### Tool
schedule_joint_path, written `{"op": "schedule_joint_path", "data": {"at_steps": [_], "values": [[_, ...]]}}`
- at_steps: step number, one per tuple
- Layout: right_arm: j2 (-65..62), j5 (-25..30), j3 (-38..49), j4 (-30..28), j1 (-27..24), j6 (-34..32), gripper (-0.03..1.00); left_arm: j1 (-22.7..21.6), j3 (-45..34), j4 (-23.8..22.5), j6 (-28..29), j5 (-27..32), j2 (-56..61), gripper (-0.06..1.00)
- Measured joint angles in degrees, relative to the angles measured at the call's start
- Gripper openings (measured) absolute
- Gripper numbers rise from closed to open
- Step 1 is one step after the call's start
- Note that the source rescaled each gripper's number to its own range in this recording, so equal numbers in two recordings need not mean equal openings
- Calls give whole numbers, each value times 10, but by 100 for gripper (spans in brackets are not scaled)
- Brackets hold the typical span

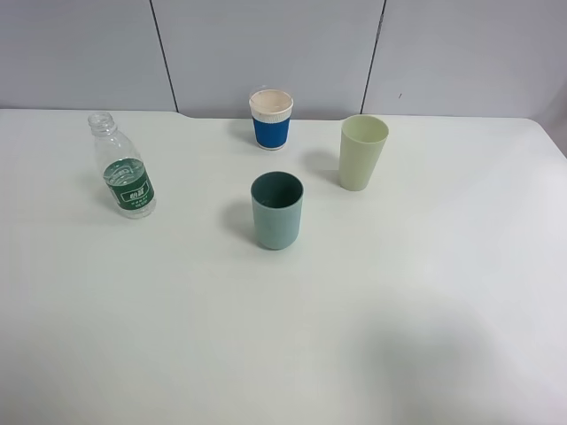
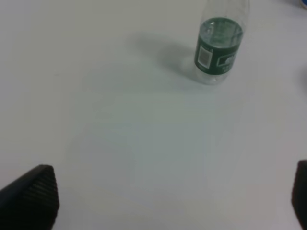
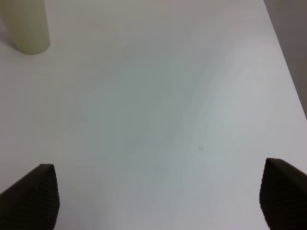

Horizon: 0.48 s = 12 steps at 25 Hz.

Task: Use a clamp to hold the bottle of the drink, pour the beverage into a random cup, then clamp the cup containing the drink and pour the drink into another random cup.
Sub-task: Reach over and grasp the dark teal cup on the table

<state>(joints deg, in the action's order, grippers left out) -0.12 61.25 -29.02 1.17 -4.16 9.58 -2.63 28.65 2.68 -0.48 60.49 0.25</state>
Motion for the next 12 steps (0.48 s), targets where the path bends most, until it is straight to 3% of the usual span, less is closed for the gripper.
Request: {"op": "schedule_joint_path", "data": {"at_steps": [5, 12], "values": [[0, 0, 0, 0, 0, 0, 52, 1, 0, 0, 0, 0, 0, 96], [0, 0, 0, 0, 0, 0, 52, 45, 0, 2, -2, 0, 0, 96]]}}
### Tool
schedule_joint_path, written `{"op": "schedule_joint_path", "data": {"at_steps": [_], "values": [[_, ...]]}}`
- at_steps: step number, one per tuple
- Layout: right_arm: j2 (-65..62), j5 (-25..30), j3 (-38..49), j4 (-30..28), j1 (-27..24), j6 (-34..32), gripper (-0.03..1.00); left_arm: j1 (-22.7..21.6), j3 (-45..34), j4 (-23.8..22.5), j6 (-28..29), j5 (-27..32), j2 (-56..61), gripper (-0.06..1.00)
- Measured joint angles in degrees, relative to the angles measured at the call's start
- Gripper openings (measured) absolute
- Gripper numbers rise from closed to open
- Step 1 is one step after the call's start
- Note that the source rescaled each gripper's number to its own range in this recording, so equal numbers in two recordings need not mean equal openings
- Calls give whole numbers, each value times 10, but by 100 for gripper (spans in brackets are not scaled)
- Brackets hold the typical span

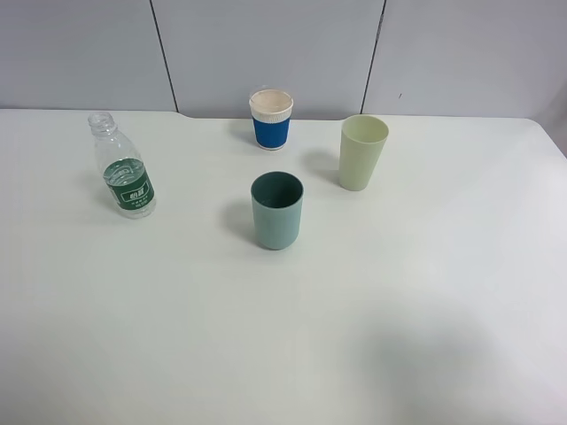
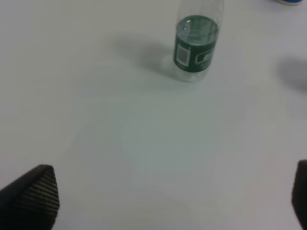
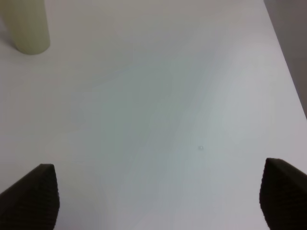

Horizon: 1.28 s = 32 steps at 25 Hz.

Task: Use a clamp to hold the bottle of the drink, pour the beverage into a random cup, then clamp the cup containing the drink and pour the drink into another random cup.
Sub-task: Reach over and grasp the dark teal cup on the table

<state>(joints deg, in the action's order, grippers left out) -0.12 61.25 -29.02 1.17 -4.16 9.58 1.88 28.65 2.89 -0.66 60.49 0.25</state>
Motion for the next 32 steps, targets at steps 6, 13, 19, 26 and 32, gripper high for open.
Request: {"op": "schedule_joint_path", "data": {"at_steps": [6, 13, 19, 26, 32], "values": [[0, 0, 0, 0, 0, 0, 52, 1, 0, 1, 0, 0, 0, 96], [0, 0, 0, 0, 0, 0, 52, 1, 0, 1, 0, 0, 0, 96], [0, 0, 0, 0, 0, 0, 52, 1, 0, 1, 0, 0, 0, 96], [0, 0, 0, 0, 0, 0, 52, 1, 0, 1, 0, 0, 0, 96], [0, 0, 0, 0, 0, 0, 52, 1, 0, 1, 0, 0, 0, 96]]}}
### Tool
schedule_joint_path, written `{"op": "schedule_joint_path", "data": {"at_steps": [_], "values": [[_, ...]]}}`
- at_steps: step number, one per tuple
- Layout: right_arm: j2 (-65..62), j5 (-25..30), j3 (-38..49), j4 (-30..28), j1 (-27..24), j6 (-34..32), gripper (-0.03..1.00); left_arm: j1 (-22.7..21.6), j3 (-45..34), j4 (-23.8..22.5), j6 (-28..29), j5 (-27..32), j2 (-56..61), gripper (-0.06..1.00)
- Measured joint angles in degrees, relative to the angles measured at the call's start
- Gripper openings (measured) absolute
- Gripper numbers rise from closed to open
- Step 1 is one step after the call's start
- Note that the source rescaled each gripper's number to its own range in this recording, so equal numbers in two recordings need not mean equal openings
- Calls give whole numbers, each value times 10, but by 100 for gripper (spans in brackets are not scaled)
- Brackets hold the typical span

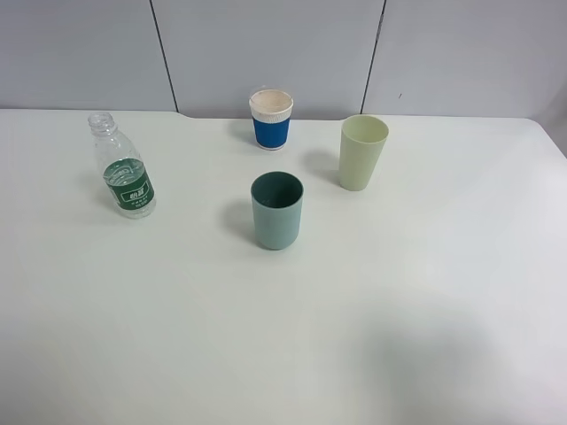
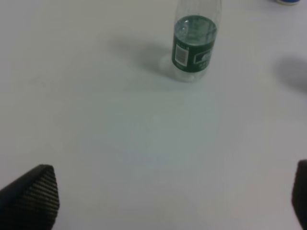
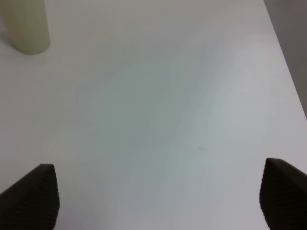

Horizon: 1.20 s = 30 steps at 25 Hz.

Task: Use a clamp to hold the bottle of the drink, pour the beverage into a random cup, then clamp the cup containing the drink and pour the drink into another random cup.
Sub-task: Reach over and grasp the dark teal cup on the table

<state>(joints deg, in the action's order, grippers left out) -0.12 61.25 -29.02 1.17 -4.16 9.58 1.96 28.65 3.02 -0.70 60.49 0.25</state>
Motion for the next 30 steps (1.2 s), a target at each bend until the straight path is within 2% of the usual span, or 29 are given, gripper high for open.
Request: {"op": "schedule_joint_path", "data": {"at_steps": [30], "values": [[0, 0, 0, 0, 0, -1, 52, 0, 0, 0, 0, 0, 0, 96]]}}
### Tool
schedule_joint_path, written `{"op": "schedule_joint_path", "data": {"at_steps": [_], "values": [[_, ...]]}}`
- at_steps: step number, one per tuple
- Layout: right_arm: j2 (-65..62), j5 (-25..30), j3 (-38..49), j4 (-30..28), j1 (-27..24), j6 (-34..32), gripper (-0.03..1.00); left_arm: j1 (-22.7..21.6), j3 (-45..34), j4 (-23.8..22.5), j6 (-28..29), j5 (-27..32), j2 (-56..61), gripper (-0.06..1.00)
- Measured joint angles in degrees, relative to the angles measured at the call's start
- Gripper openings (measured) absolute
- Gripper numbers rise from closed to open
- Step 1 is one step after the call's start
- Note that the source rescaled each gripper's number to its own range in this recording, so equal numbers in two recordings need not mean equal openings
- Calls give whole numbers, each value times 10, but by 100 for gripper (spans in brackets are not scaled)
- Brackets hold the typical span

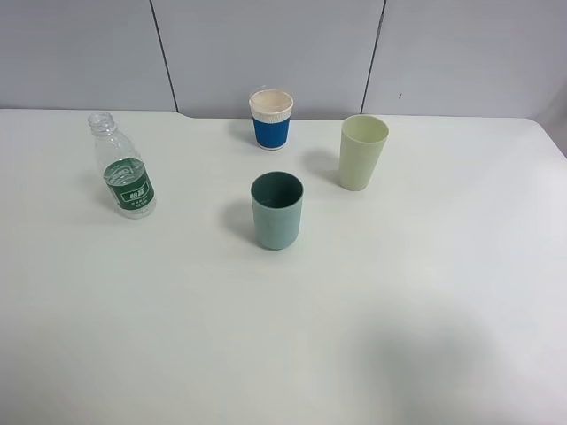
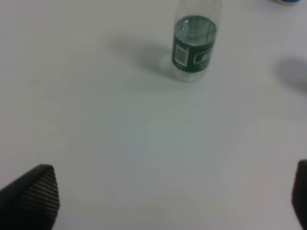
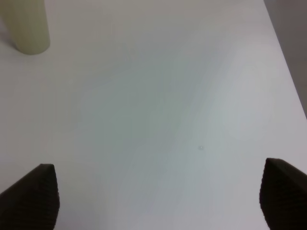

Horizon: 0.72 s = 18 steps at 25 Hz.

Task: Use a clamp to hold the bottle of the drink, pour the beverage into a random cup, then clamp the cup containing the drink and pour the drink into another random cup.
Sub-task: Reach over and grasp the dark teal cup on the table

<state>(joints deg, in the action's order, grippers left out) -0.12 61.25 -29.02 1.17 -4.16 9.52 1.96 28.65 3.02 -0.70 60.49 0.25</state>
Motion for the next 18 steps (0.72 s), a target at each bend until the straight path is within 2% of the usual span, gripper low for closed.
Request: {"op": "schedule_joint_path", "data": {"at_steps": [5, 10, 18], "values": [[4, 0, 0, 0, 0, 0, 52, 0, 0, 0, 0, 0, 0, 96], [64, -5, -3, 2, 0, 0, 52, 0, 0, 0, 0, 0, 0, 96], [193, -115, -60, 32, 0, 0, 52, 0, 0, 0, -1, 0, 0, 96]]}}
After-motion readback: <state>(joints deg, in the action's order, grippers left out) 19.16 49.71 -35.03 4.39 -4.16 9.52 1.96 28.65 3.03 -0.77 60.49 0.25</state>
